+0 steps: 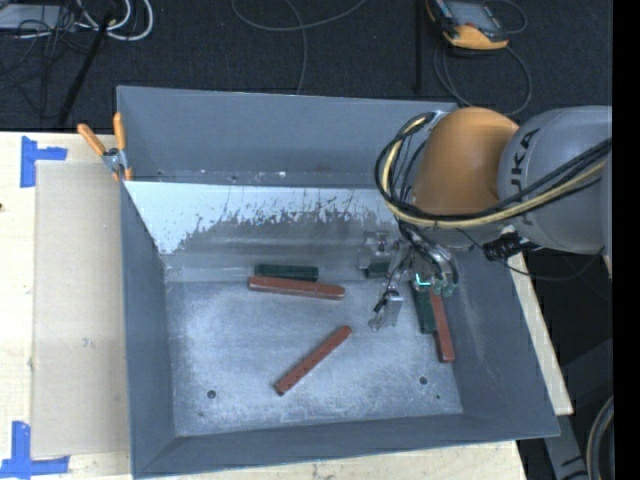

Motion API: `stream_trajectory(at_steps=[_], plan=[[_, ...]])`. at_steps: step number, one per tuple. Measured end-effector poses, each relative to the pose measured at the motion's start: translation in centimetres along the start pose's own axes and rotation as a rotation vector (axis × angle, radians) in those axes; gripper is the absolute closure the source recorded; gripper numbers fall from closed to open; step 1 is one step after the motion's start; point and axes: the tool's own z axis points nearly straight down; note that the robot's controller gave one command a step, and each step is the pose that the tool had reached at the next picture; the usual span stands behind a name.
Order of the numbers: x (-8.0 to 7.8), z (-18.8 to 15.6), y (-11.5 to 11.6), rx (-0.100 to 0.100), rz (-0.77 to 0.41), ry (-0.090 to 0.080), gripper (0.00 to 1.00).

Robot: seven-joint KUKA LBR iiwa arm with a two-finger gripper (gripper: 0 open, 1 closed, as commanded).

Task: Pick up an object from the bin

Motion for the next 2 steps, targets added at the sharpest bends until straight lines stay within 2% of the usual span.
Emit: stream_trajectory(at_steps=[1,2], plan=[[2.9,5.8,-0.8,0.0,0.283,-0.002,0.0],[7.1,5.8,4.1,-0.001,0.132,-0.003,0.0]])
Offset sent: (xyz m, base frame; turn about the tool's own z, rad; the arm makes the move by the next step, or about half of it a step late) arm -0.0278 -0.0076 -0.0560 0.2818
